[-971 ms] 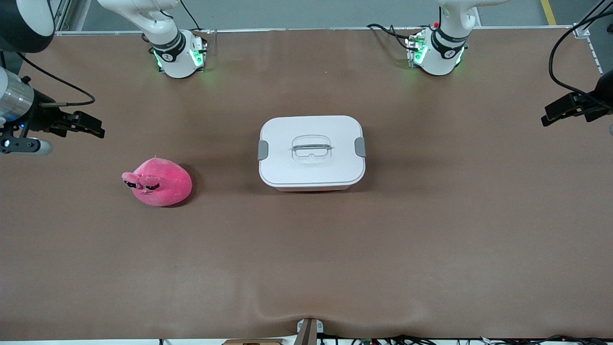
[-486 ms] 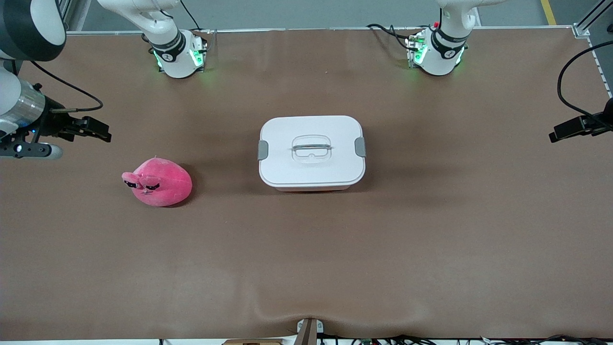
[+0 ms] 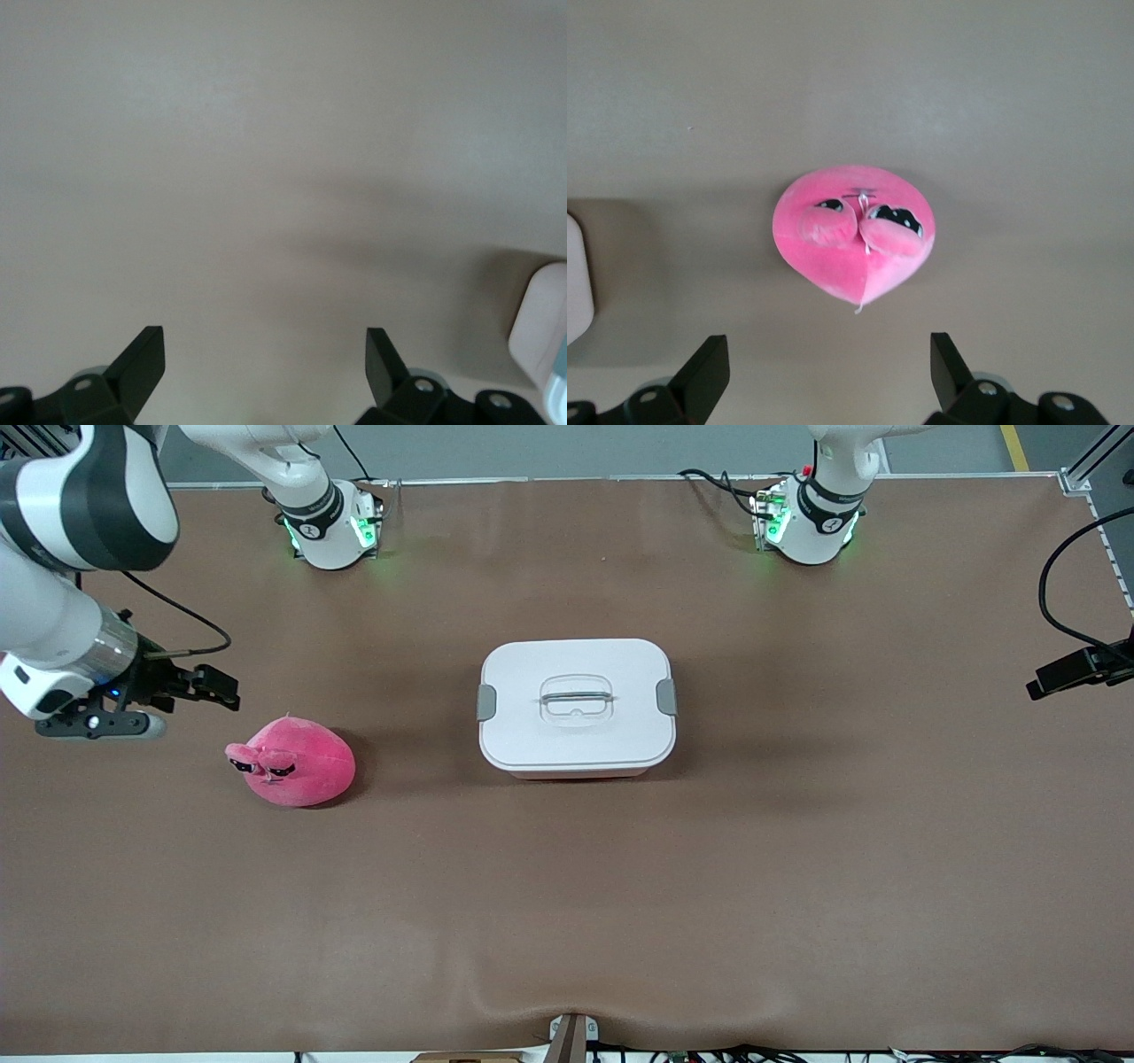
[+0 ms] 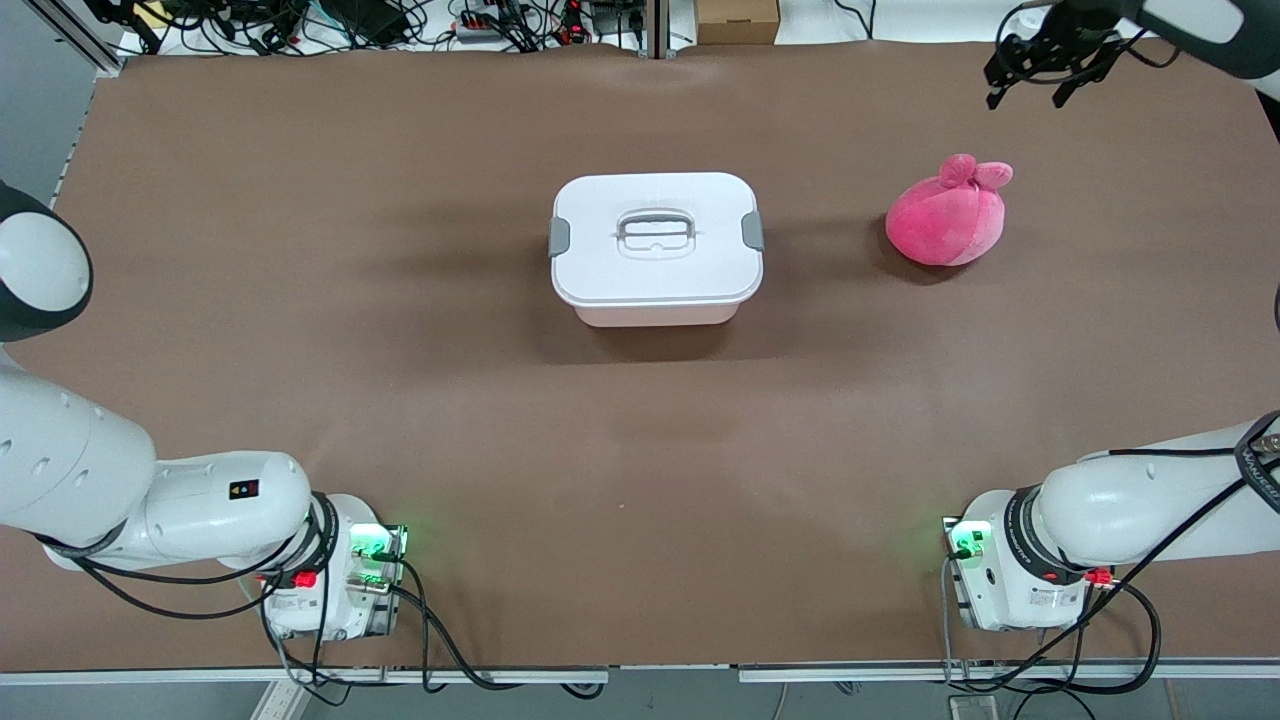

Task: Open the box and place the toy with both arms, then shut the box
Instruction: 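Reach the right gripper down to the pink plush toy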

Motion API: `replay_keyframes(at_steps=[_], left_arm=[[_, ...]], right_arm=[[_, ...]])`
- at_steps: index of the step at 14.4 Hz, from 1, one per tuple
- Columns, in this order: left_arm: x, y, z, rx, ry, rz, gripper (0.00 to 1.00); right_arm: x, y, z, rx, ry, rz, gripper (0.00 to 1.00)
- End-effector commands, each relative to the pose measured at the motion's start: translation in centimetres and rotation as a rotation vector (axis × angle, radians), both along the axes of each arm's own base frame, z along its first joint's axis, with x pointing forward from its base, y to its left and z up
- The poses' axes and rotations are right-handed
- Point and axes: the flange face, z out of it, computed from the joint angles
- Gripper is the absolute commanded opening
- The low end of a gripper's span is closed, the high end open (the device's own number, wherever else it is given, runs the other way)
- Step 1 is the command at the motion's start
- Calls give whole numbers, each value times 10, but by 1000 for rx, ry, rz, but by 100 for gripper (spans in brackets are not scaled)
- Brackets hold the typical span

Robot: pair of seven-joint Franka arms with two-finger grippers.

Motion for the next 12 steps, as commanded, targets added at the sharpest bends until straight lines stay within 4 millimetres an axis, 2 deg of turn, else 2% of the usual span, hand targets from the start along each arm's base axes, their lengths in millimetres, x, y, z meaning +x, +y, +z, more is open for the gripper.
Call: replay_keyframes(at_steps=[1, 4, 8, 12], left_arm=[[2, -13, 3, 2, -5, 105, 100], [5, -36, 1, -7, -4, 167, 100], [16, -48, -11, -116, 0, 219, 100], [18, -90, -18, -104, 27, 335, 100]], right_arm=[[3, 15, -21, -3, -12, 44, 100], [11, 35, -42, -3, -12, 122, 100], [18, 25, -64, 4, -5, 281, 100], [13, 20, -99, 4, -41, 350, 100]])
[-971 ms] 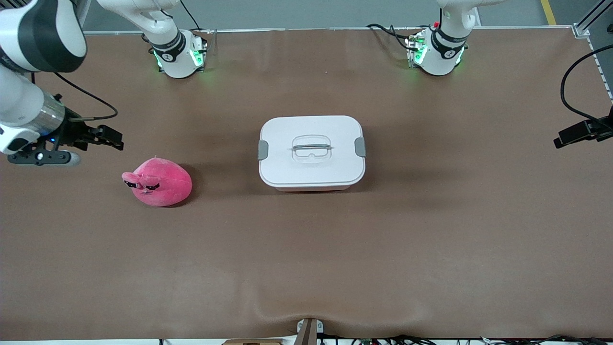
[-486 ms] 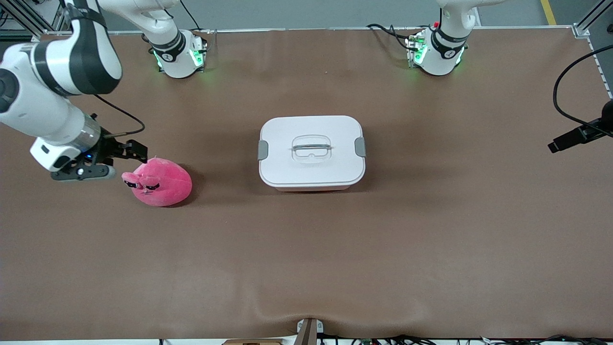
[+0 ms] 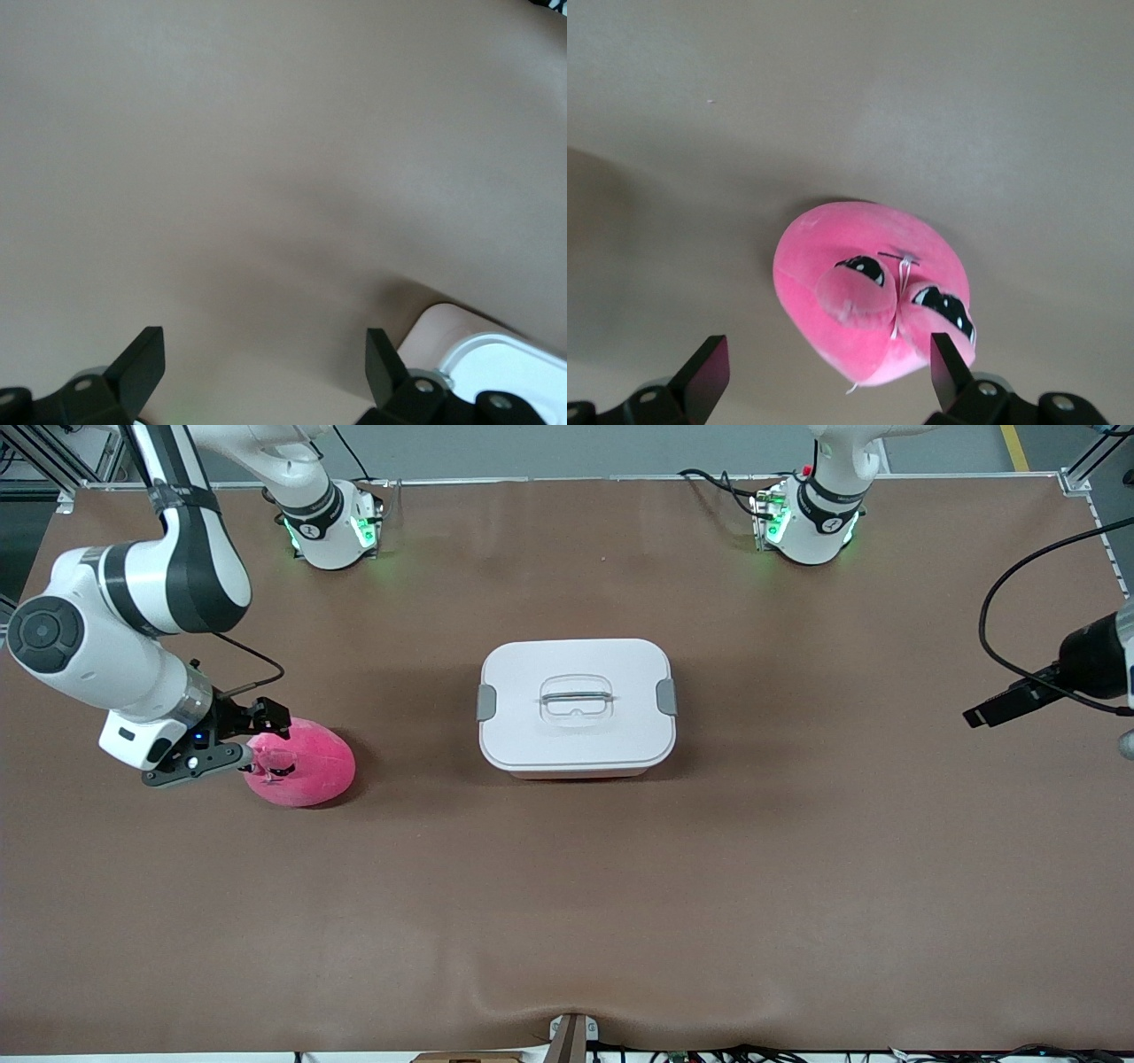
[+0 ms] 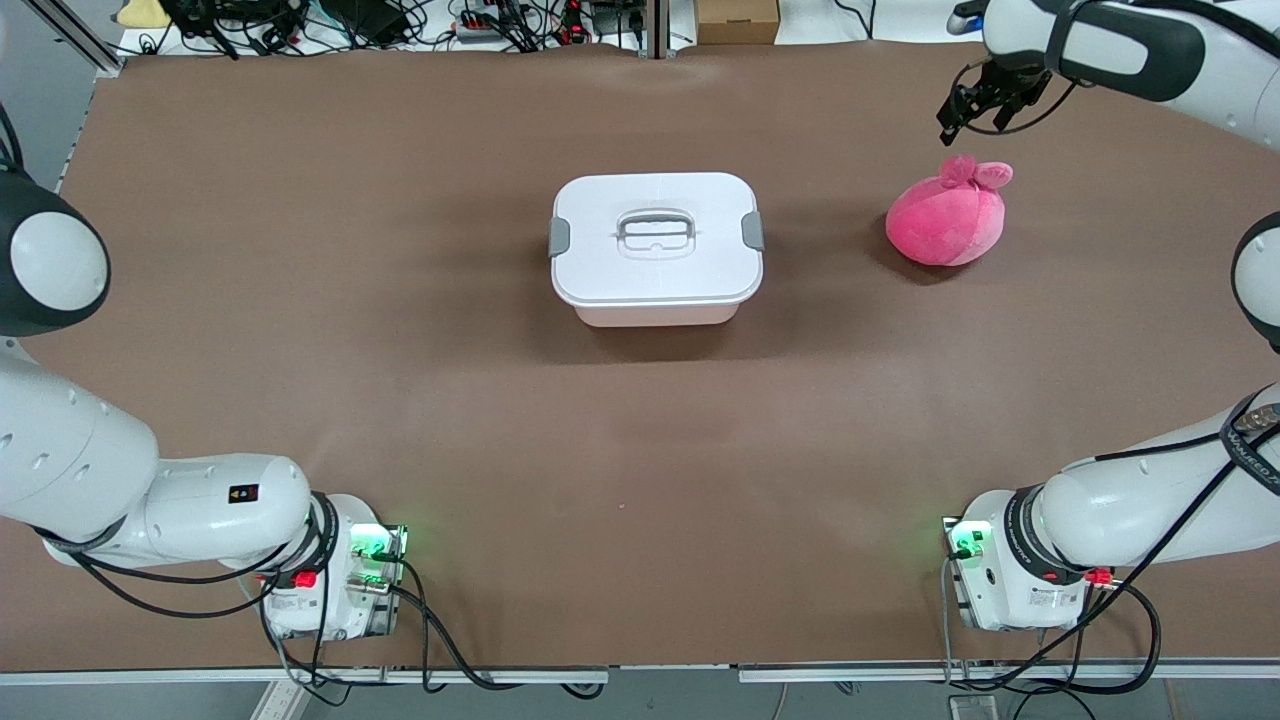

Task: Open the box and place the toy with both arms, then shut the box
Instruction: 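Close the right gripper on the toy while the left gripper reaches the lid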

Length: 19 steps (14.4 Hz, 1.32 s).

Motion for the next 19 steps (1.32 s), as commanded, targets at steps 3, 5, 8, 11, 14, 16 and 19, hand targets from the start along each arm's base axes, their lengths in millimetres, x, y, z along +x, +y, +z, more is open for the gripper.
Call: replay_keyframes(at_steps=[3, 5, 8, 11, 14, 16, 19], left_arm=[[-1, -50, 1, -4, 22, 125, 100], [-3, -73, -1, 4, 38, 180, 100], [-6, -102, -8, 14, 63, 249, 100], [-9, -137, -15, 0, 91, 358, 100], [-11, -171, -23, -1, 105, 459, 100], [-14, -199, -31, 6, 111, 531, 100], [-19, -235, -41, 13, 118, 634, 100]], right_arm=[[-3, -9, -33, 0, 0, 100, 100], [-1, -13, -44, 0, 12, 120, 100], [-1, -13, -56, 0, 34, 147, 100], [-1, -12, -63, 0, 45, 150, 100], [-1, -10, -72, 0, 60, 155, 100], [0, -8, -76, -1, 58, 158, 100], [0, -6, -83, -1, 62, 166, 100]])
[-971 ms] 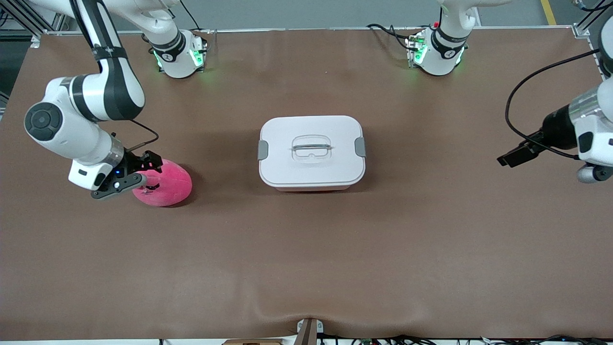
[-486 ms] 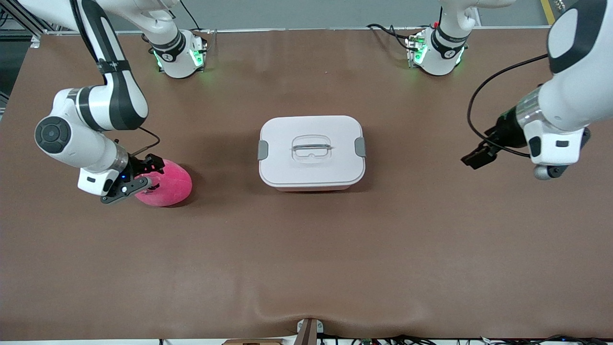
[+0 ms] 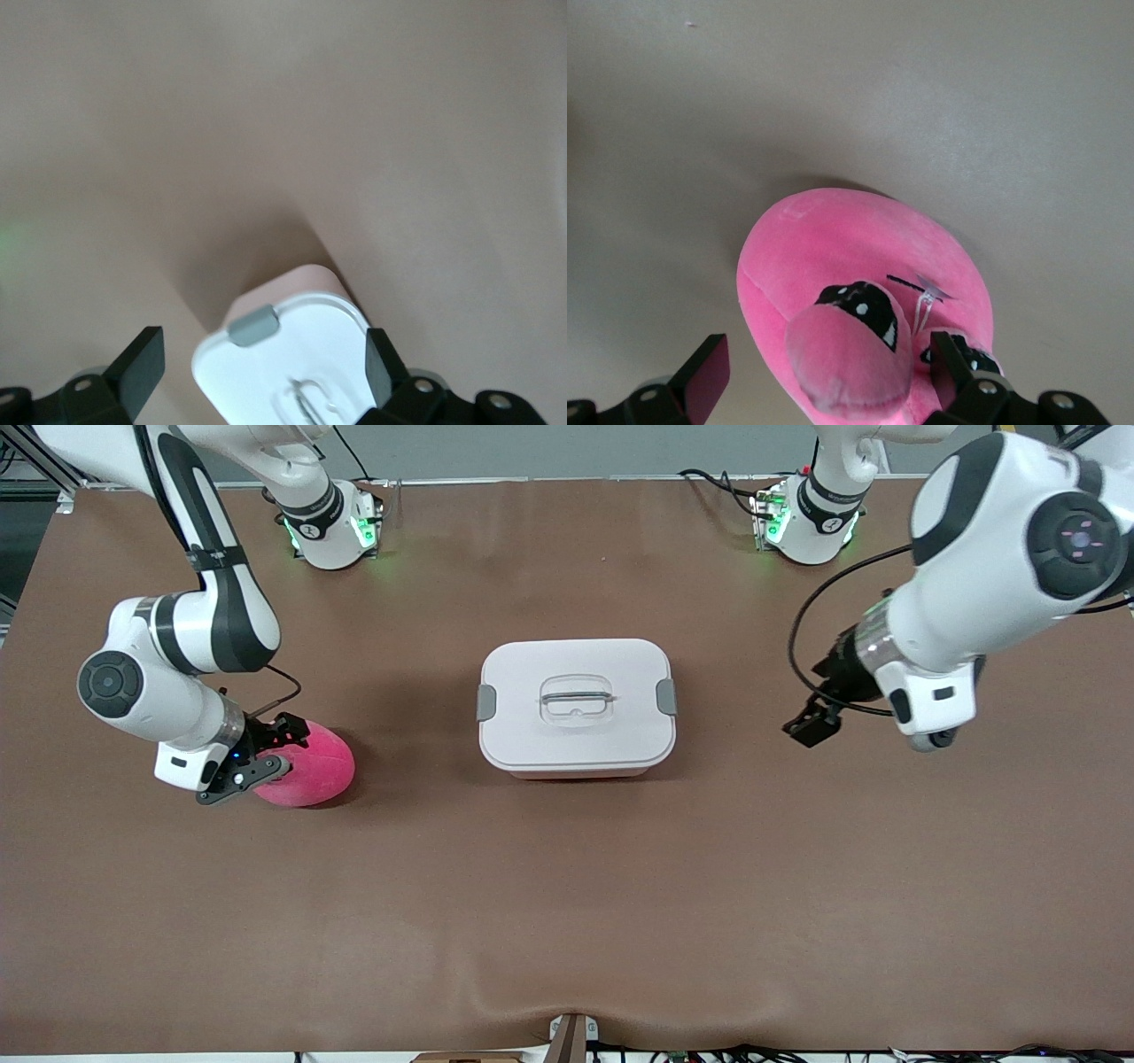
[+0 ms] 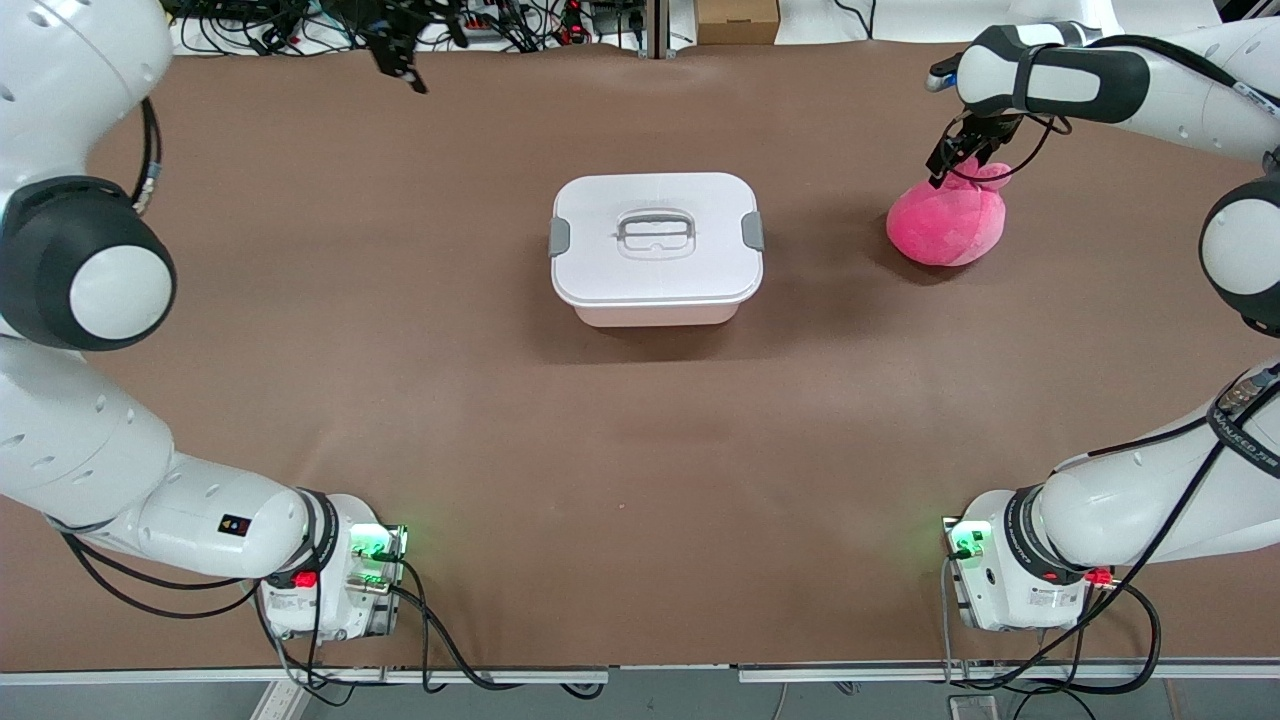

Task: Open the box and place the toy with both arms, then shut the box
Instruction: 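Close the right gripper on the toy while the left gripper reaches the lid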

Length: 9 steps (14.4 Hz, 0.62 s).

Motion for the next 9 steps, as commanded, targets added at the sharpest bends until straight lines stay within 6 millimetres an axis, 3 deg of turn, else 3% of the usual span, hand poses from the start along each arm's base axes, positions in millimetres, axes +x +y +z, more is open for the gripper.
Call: replay_keyframes(at_steps=[1, 6, 9], left_arm=[[-3, -25, -7, -3, 13, 87, 100], [-10, -60, -17, 4, 27, 234, 100], [-18, -95, -34, 19, 35, 305, 100]], right_arm=[[0, 1, -7, 1, -2, 35, 100], [-1, 0, -14, 2, 17, 57, 100], [-4, 0, -14, 2, 44, 64, 100]])
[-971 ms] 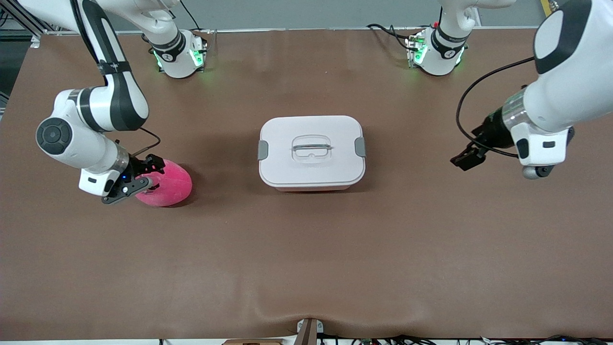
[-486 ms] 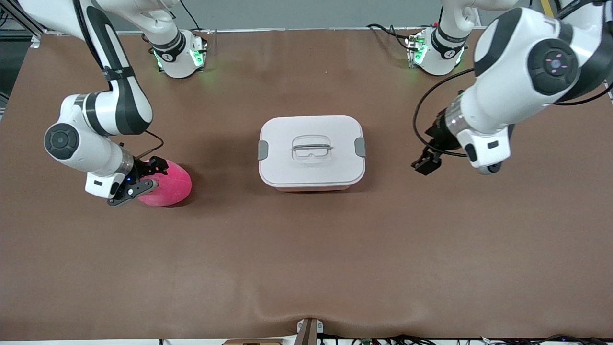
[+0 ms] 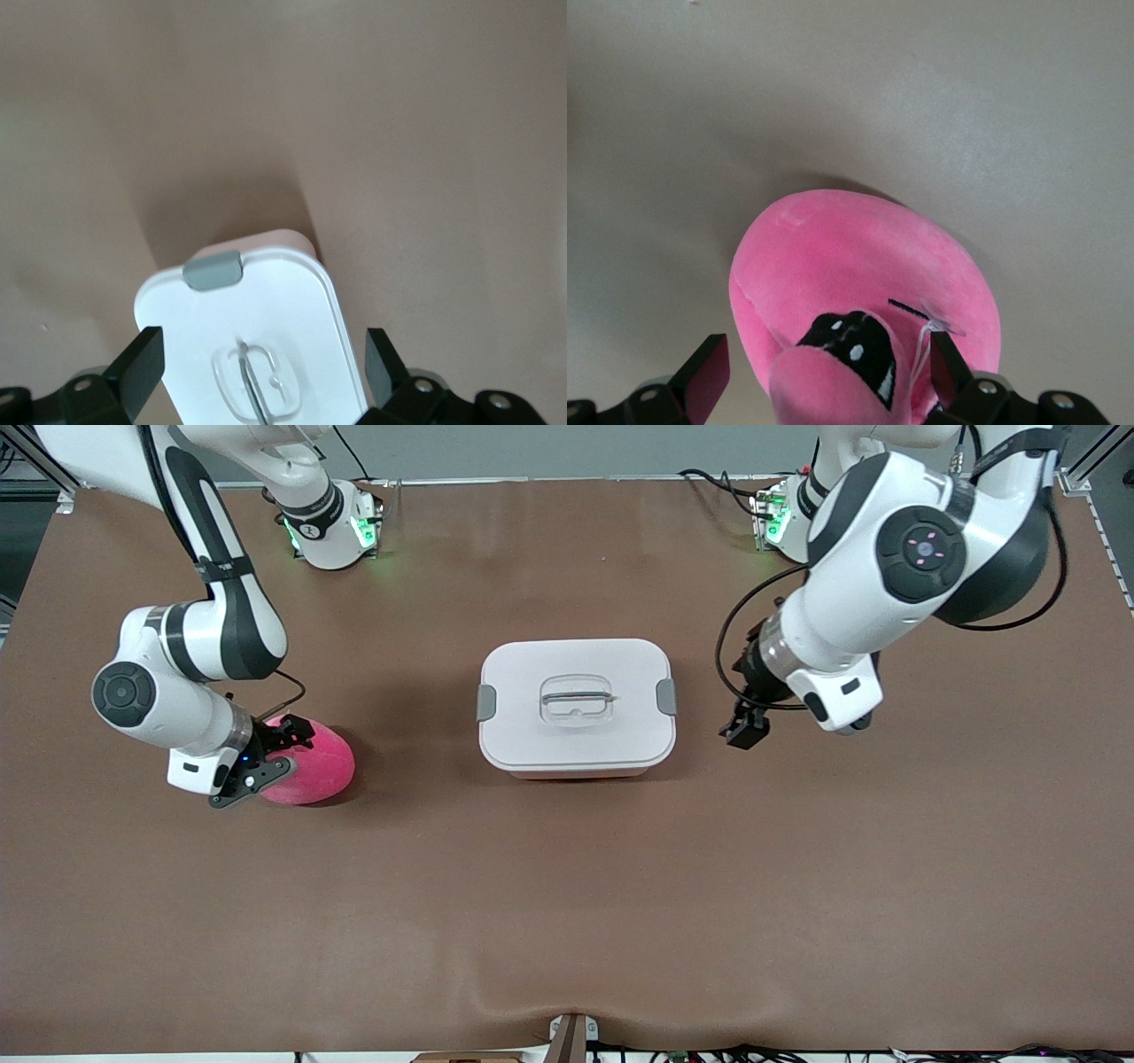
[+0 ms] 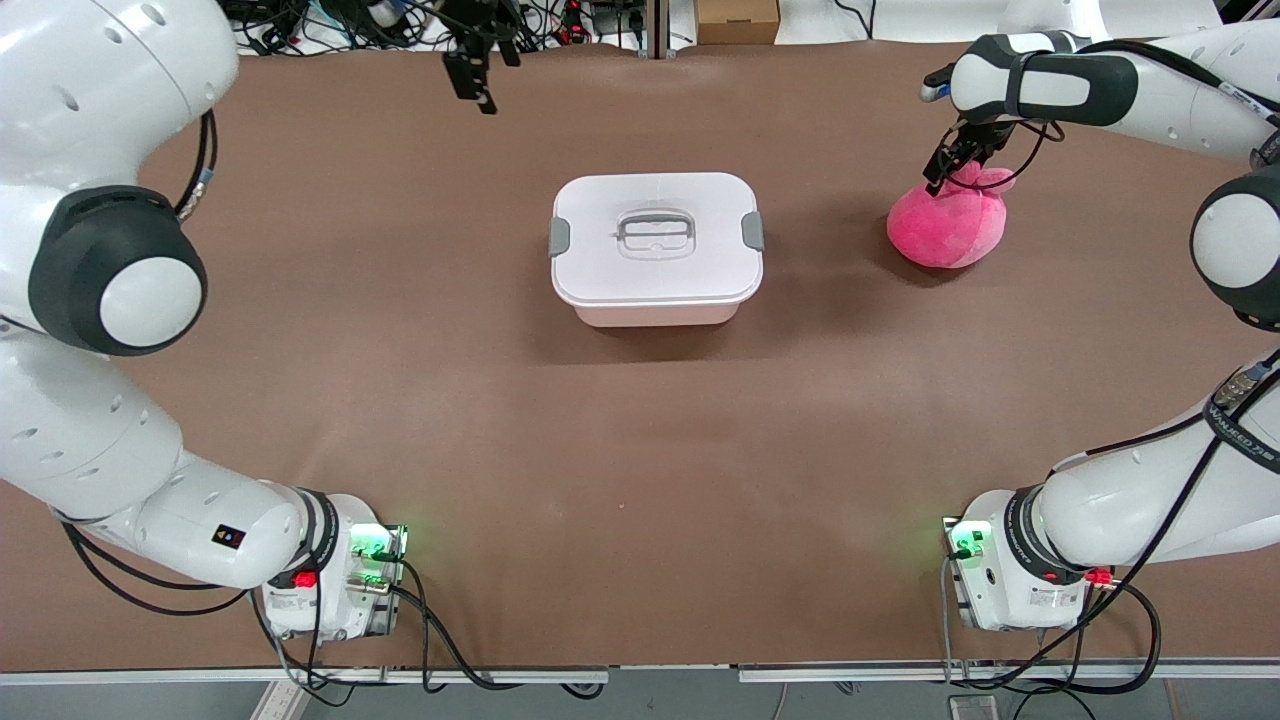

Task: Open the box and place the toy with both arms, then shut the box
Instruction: 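Close the right gripper on the toy while the left gripper reaches the lid, then lower the left gripper onto the white lid handle and grasp it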

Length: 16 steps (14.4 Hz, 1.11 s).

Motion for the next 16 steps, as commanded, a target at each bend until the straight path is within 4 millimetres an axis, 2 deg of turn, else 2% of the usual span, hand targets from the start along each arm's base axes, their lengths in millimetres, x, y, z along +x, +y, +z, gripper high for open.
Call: replay_keyframes(at_steps=[1, 3, 6, 9, 10, 11, 12, 13, 14, 16], left_arm=[[0, -25, -13, -3, -2, 88, 100], [-8, -44, -22, 1, 9, 96, 100], [-6, -58, -34, -6, 9, 178, 100], [-18, -88, -47, -1, 8, 218, 100], [-21, -97, -56, 11, 20, 230, 100], [-24, -105, -64, 16, 25, 252, 100], [-25, -111, -72, 21, 32, 273, 100], [-27, -118, -78, 22, 34, 284, 100], [-29, -123, -86, 26, 40, 285, 100], [-34, -138, -98, 28, 33, 297, 100]], right_arm=[[-5, -1, 3, 0, 28, 25, 100], [-5, -1, 9, 0, 43, 28, 100], [-2, -5, 16, 7, 43, 66, 100], [-2, -6, 18, 10, 48, 75, 100], [-2, -6, 18, 9, 50, 77, 100], [-2, -6, 17, 11, 56, 87, 91], [-2, -6, 16, 13, 57, 97, 65], [-3, -6, 15, 14, 59, 98, 47], [-3, -6, 14, 17, 63, 96, 38], [-4, -6, 10, 21, 70, 91, 31]])
